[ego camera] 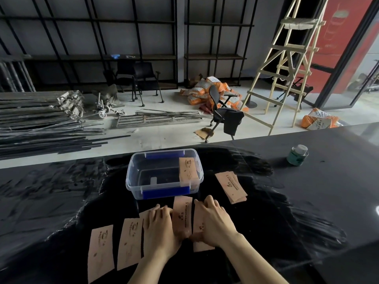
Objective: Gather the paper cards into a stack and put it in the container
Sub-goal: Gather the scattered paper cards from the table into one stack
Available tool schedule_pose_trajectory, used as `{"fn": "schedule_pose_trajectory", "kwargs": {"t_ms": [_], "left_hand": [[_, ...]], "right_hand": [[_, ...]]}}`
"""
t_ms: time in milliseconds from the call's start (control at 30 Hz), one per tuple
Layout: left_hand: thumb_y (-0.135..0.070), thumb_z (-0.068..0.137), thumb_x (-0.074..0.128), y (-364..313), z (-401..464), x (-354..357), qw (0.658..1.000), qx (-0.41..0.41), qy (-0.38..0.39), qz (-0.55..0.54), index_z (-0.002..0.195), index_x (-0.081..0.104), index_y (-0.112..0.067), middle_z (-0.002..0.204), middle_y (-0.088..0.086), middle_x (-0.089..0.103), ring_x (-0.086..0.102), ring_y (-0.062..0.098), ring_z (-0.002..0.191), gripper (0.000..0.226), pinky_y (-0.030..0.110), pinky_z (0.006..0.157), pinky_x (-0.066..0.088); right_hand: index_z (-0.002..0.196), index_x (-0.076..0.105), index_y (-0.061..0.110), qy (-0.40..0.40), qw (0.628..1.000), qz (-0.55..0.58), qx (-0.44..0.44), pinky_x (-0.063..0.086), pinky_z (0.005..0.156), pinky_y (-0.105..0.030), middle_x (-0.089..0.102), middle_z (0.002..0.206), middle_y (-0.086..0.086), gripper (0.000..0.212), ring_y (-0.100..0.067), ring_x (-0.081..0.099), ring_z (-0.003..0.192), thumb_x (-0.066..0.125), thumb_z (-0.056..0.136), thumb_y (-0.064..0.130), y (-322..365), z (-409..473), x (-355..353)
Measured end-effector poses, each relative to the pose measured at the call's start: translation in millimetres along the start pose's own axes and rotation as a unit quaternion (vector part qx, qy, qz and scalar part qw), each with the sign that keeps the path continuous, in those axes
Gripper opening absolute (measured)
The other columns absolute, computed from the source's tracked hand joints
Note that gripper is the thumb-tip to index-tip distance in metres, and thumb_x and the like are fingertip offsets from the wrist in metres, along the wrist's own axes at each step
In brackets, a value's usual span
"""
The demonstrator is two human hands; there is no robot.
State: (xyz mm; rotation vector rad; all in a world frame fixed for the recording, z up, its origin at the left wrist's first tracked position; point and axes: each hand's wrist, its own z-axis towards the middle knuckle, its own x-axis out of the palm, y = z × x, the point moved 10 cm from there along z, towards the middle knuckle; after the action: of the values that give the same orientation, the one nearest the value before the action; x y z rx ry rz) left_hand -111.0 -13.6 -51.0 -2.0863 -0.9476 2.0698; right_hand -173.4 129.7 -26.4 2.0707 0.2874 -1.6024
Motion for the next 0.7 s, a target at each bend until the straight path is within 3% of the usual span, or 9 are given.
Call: {"fn": "schedule_pose_trajectory", "kwargs": {"t_ms": [100, 233, 367, 433, 467, 500, 567, 700], "left_hand": [[-0.063, 0.063, 0.073, 2.7, 1.4, 0.5, 1.000, -0.013, 0.002, -0.019, 0.125, 0.052, -0.032, 0.146, -0.005, 0.051, 0.027, 0.019, 0.150, 0.072, 0.041, 0.123, 0.026], [-0.065, 0.059, 0.066, 6.7, 1.0, -1.1, 0.998, -0.038, -0.005, -0.042, 0.109, 0.054, -0.037, 0.123, -0.011, 0.062, 0.051, 0.018, 0.130, 0.059, 0.042, 0.113, 0.041], [-0.046, 0.072, 0.073, 3.0, -4.8, -9.3, 0.997, -0.039, -0.015, -0.067, 0.106, 0.052, -0.035, 0.114, -0.015, 0.057, 0.049, 0.013, 0.122, 0.042, 0.037, 0.109, 0.042], [-0.038, 0.079, 0.072, 4.3, -7.0, -12.9, 0.994, -0.057, -0.016, -0.091, 0.107, 0.056, -0.033, 0.111, -0.013, 0.059, 0.053, 0.013, 0.114, 0.033, 0.031, 0.095, 0.046], [-0.035, 0.083, 0.070, 6.1, -8.1, -14.5, 0.992, -0.068, -0.016, -0.105, 0.108, 0.059, -0.032, 0.109, -0.011, 0.063, 0.056, 0.011, 0.106, 0.028, 0.027, 0.084, 0.046], [-0.033, 0.087, 0.068, 7.5, -9.1, -15.0, 0.989, -0.075, -0.012, -0.124, 0.109, 0.061, -0.030, 0.107, -0.010, 0.065, 0.058, 0.009, 0.098, 0.024, 0.022, 0.074, 0.042], [-0.029, 0.091, 0.067, 8.5, -10.0, -9.4, 0.980, -0.069, 0.010, -0.186, 0.110, 0.060, -0.026, 0.104, -0.006, 0.069, 0.060, 0.004, 0.088, 0.020, 0.016, 0.064, 0.037], [-0.008, 0.096, 0.064, 3.8, -13.7, -3.9, 0.940, -0.065, 0.052, -0.331, 0.115, 0.057, -0.018, 0.107, 0.001, 0.069, 0.066, 0.009, 0.091, 0.023, 0.021, 0.069, 0.048]], "right_hand": [[0.145, 0.039, 0.030, -0.007, 1.000, 0.023, 0.005, 0.050, 0.072, -0.031, 0.040, 0.127, -0.002, 0.108, -0.021, 0.050, 0.107, 0.087, 0.055, 0.067, -4.4, 3.3, -3.7], [0.138, 0.050, 0.029, -0.021, 0.996, 0.084, 0.021, 0.055, 0.078, -0.030, 0.040, 0.129, -0.001, 0.085, -0.020, 0.047, 0.111, 0.092, 0.066, 0.046, -7.8, 10.6, -10.6], [0.136, 0.060, 0.023, -0.019, 0.984, 0.177, 0.033, 0.059, 0.086, -0.033, 0.043, 0.120, 0.004, 0.065, -0.022, 0.051, 0.113, 0.084, 0.077, 0.010, -14.6, 18.5, -5.2], [0.129, 0.066, 0.020, -0.019, 0.974, 0.223, 0.035, 0.060, 0.082, -0.029, 0.044, 0.114, 0.007, 0.054, -0.023, 0.055, 0.110, 0.074, 0.081, -0.004, -20.0, 20.8, -2.6], [0.128, 0.067, 0.019, -0.025, 0.972, 0.229, 0.035, 0.057, 0.079, -0.020, 0.046, 0.114, 0.006, 0.054, -0.021, 0.056, 0.110, 0.069, 0.082, -0.010, -21.6, 20.6, -4.2], [0.128, 0.068, 0.019, -0.037, 0.971, 0.235, 0.035, 0.051, 0.076, -0.012, 0.050, 0.116, 0.004, 0.056, -0.019, 0.057, 0.110, 0.065, 0.082, -0.012, -23.1, 19.7, -7.4], [0.128, 0.068, 0.021, -0.057, 0.965, 0.254, 0.039, 0.047, 0.073, -0.009, 0.057, 0.120, 0.000, 0.056, -0.016, 0.058, 0.110, 0.060, 0.084, -0.012, -24.8, 17.7, -14.9], [0.123, 0.070, 0.022, -0.068, 0.952, 0.294, 0.041, 0.051, 0.072, -0.015, 0.065, 0.121, 0.000, 0.047, -0.016, 0.063, 0.109, 0.061, 0.088, -0.007, -19.5, 16.3, -19.4]]}}
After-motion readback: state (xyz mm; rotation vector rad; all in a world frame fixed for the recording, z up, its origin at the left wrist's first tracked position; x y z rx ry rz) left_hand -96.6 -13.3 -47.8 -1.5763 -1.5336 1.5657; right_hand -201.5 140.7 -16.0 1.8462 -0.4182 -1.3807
